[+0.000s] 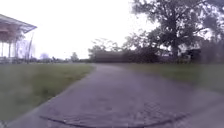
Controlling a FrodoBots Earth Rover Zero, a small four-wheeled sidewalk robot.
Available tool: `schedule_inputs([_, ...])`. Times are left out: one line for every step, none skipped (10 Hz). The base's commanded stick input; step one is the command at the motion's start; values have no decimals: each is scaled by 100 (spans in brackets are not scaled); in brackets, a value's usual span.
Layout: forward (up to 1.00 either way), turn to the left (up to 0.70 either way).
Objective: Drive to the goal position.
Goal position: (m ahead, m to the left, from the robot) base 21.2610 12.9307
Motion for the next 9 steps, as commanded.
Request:
schedule_inputs([85, -2])
schedule_inputs([85, -13])
schedule_inputs([85, -24])
schedule_inputs([85, -34])
schedule_inputs([85, -34])
schedule_inputs([85, -34])
schedule_inputs([85, -30])
schedule_inputs([85, -19])
schedule_inputs([85, -8])
